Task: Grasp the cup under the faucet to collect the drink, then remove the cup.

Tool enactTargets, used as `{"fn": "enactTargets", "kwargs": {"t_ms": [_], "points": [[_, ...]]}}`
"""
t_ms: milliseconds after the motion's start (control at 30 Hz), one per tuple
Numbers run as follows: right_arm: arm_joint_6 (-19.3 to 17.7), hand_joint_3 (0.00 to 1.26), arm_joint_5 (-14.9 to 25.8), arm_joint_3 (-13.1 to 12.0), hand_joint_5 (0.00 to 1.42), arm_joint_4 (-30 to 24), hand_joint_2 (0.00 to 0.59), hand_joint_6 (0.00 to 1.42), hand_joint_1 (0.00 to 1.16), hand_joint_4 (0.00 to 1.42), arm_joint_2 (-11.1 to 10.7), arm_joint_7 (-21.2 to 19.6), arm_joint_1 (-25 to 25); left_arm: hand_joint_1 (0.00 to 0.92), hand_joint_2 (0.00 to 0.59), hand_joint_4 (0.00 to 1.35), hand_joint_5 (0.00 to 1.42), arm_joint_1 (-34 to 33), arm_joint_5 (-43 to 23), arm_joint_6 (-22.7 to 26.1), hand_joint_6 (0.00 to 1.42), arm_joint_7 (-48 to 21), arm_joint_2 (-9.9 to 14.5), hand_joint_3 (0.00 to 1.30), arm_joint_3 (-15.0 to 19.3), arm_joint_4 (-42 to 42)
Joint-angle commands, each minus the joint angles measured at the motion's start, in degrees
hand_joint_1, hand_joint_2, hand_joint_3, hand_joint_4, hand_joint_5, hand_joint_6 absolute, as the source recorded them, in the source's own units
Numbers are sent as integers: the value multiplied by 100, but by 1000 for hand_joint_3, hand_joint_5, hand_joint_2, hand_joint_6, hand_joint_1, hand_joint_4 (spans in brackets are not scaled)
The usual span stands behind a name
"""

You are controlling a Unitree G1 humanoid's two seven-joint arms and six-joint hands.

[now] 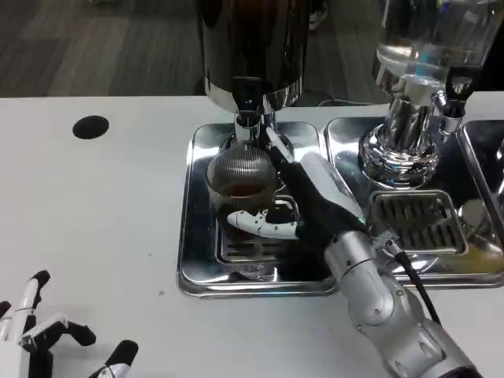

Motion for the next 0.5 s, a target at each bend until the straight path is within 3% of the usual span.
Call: {"fn": "enactTargets", "kwargs": {"t_ms": [33, 500], "points": [[-99, 13, 23, 4, 56, 95, 180, 162, 725, 73, -32, 26, 17, 1, 119, 30, 192, -14, 4, -42, 131, -16, 56, 708, 7, 43], [-187, 0, 236, -163, 60, -502, 184, 180, 711, 26, -156, 95, 315, 0, 122, 42, 201, -242, 4, 66, 131, -151, -12, 711, -104, 158]]}}
